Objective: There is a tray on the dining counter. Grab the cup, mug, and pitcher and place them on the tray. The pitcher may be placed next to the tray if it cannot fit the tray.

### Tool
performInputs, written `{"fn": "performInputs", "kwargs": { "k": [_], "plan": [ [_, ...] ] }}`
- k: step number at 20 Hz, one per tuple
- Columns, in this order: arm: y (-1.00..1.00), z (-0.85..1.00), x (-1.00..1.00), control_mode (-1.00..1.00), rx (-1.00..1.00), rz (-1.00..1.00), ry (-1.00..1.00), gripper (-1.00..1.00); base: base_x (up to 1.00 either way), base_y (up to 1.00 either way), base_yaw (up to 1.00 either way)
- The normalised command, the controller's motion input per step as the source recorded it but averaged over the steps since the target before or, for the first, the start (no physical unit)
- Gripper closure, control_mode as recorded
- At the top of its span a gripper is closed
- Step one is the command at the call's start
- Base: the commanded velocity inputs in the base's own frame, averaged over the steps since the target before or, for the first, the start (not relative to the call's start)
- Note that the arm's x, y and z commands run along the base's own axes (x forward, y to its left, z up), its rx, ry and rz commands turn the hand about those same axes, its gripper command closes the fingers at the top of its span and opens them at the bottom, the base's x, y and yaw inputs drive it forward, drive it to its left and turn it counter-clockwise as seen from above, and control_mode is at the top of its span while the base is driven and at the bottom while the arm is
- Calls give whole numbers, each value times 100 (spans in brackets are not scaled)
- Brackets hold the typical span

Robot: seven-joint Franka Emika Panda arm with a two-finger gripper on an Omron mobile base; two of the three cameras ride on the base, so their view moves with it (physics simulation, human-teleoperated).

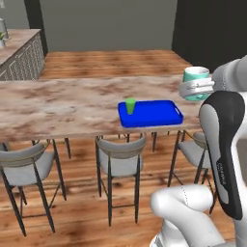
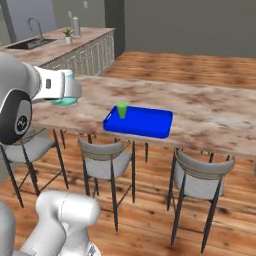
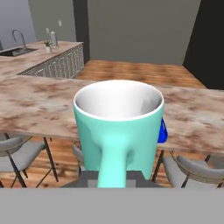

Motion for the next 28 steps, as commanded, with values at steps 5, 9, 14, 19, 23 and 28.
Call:
{"fn": "performInputs", "kwargs": {
  "k": [5,9,14,19,23,28],
  "plan": [
    [0,0,0,100,0,0,0,100,38,-57,6],
    [0,0,0,100,0,0,0,100,49,-5,-7],
    [0,0,0,100,0,0,0,100,48,0,-11],
    [0,0,0,100,0,0,0,100,52,1,-13],
    [0,0,0,100,0,0,0,100,58,0,-4],
    [0,0,0,100,0,0,0,100,56,0,-2]
  ]
}}
